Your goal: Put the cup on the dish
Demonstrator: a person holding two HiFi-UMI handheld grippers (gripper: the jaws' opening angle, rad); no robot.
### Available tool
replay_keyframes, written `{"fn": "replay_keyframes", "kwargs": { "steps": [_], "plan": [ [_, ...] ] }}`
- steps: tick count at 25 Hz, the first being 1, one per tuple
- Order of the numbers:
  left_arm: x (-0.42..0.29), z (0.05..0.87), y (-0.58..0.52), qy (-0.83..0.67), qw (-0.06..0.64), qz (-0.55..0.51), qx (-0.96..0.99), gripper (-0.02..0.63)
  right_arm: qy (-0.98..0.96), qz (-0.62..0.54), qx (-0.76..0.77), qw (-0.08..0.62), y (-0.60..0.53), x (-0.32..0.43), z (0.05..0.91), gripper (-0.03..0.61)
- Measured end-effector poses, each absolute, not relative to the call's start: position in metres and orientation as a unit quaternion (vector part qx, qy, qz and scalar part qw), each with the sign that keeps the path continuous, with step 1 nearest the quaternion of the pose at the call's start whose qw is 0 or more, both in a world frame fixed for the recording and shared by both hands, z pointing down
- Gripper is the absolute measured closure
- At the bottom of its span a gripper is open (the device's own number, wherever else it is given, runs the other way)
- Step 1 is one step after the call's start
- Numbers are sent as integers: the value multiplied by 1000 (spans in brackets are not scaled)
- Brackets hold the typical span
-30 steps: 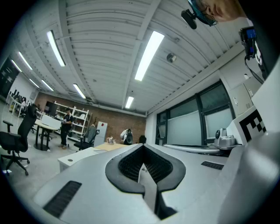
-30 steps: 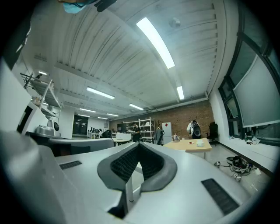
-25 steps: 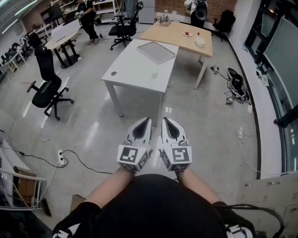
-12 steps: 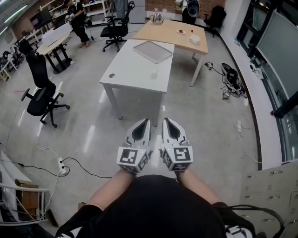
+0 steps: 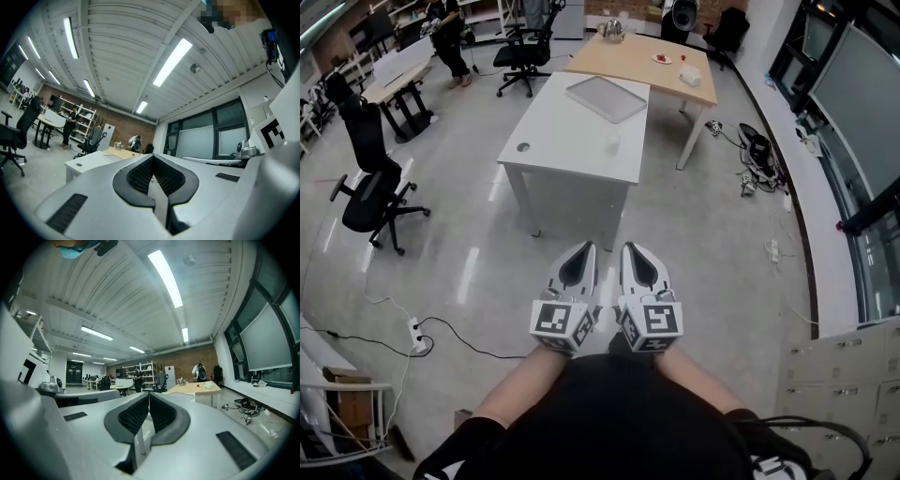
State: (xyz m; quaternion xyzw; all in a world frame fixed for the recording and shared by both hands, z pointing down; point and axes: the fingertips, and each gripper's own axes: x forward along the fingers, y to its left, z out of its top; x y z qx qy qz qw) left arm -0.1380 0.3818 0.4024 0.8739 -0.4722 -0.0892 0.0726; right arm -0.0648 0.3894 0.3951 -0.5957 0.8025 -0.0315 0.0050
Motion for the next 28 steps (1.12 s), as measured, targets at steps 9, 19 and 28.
{"fn": "replay_keyframes", "kwargs": {
  "steps": [9,19,28],
  "plan": [
    [-144,420,291,-496,83,-64,862,607,810,-66,-583,4,289,-66,425,566],
    [-79,413,143,-497,71,-52,863,607,812,-65,-580,13,134,1,413,566],
    [-18,412,64,-505,66,-45,859,607,818,-68,-571,17,52,67,412,566]
  ]
}}
